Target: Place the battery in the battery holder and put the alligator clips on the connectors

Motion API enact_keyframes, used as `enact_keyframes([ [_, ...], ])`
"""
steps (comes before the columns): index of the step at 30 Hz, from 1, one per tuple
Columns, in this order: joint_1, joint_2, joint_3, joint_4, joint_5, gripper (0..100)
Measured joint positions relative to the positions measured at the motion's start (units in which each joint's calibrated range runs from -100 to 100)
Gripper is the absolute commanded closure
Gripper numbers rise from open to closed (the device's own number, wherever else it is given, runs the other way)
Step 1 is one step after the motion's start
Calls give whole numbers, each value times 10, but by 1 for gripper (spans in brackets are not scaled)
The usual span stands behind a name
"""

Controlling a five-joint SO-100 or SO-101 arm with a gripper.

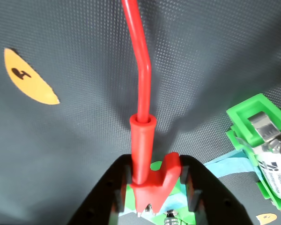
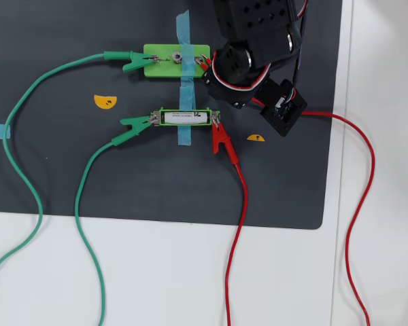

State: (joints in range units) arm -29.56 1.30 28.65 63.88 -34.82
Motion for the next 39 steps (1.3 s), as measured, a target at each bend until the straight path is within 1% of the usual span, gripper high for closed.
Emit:
enact_keyframes([
  [13, 0, 2, 0, 0, 0, 99],
  [16, 0, 2, 0, 0, 0, 93],
  [21, 0, 2, 0, 0, 0, 76],
  [25, 0, 2, 0, 0, -2, 67],
  [32, 0, 3, 0, 1, 0, 62],
  [39, 0, 3, 0, 1, 0, 63],
])
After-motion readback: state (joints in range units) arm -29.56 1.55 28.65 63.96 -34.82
